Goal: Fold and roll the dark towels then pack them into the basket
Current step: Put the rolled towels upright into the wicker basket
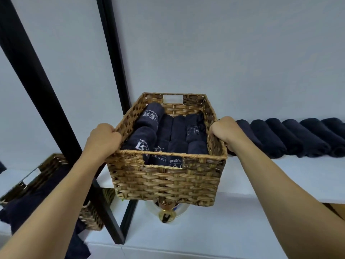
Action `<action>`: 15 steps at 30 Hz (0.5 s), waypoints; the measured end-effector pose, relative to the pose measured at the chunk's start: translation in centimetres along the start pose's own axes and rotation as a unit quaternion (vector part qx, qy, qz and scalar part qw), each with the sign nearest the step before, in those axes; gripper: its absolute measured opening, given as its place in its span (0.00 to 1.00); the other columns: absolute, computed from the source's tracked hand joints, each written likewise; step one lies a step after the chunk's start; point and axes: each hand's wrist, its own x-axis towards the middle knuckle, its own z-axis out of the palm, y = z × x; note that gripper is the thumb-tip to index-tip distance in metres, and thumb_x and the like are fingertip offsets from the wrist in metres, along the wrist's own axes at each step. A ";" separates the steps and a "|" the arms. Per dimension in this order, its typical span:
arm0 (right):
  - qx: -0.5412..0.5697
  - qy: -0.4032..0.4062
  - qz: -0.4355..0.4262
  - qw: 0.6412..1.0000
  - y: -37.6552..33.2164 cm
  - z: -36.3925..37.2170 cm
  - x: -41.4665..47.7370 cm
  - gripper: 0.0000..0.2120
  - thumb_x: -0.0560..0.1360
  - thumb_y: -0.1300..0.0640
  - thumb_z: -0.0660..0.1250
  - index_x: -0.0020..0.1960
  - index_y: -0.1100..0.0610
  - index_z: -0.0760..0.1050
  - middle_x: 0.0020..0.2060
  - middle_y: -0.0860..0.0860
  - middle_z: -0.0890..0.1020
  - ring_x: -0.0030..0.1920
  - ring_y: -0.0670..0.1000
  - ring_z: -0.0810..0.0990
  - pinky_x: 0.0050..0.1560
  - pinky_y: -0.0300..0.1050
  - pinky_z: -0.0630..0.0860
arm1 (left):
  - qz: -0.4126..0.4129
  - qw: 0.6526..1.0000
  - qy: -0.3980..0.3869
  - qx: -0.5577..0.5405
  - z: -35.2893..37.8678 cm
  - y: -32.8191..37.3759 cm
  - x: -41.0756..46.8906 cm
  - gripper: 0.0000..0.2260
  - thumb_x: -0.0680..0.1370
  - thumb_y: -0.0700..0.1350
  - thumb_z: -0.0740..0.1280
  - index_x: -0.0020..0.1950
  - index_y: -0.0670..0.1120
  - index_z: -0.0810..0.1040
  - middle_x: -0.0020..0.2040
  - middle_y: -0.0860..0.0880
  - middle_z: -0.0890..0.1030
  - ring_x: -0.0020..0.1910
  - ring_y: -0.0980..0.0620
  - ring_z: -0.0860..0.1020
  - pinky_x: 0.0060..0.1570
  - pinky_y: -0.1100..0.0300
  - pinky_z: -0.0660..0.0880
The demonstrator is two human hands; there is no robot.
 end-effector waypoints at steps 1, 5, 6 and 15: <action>-0.004 -0.001 -0.004 1.000 -0.2 0.1 0.3 0.05 0.70 0.65 0.61 0.36 0.62 0.73 0.35 0.58 0.78 0.36 0.58 0.77 0.31 0.44 0.67 | 0.000 1.000 0.002 0.007 0.1 0.2 0.4 0.09 0.73 0.38 0.60 0.44 0.34 0.78 0.39 0.37 0.78 0.38 0.40 0.76 0.33 0.56 0.67; 0.003 0.019 -0.020 1.000 -0.4 0.3 0.7 0.06 0.73 0.62 0.58 0.38 0.60 0.71 0.42 0.58 0.79 0.44 0.60 0.79 0.38 0.46 0.70 | 0.008 0.999 0.031 0.029 0.5 1.1 0.7 0.13 0.76 0.44 0.61 0.47 0.36 0.80 0.41 0.39 0.79 0.43 0.38 0.77 0.36 0.54 0.70; 0.004 0.018 -0.018 1.000 -0.5 0.3 0.7 0.07 0.74 0.61 0.58 0.38 0.60 0.71 0.42 0.58 0.79 0.45 0.60 0.79 0.38 0.45 0.70 | 0.022 0.998 0.051 0.041 0.6 1.5 0.4 0.14 0.76 0.45 0.61 0.54 0.38 0.80 0.47 0.39 0.81 0.49 0.37 0.77 0.42 0.52 0.73; 0.070 -0.107 -0.004 0.992 0.9 -2.1 1.9 0.18 0.79 0.46 0.61 0.53 0.61 0.78 0.44 0.57 0.84 0.42 0.56 0.84 0.47 0.52 0.83 | 0.335 0.938 0.049 -0.076 6.4 16.5 -7.6 0.12 0.77 0.41 0.62 0.56 0.45 0.81 0.55 0.48 0.83 0.55 0.50 0.78 0.59 0.55 0.73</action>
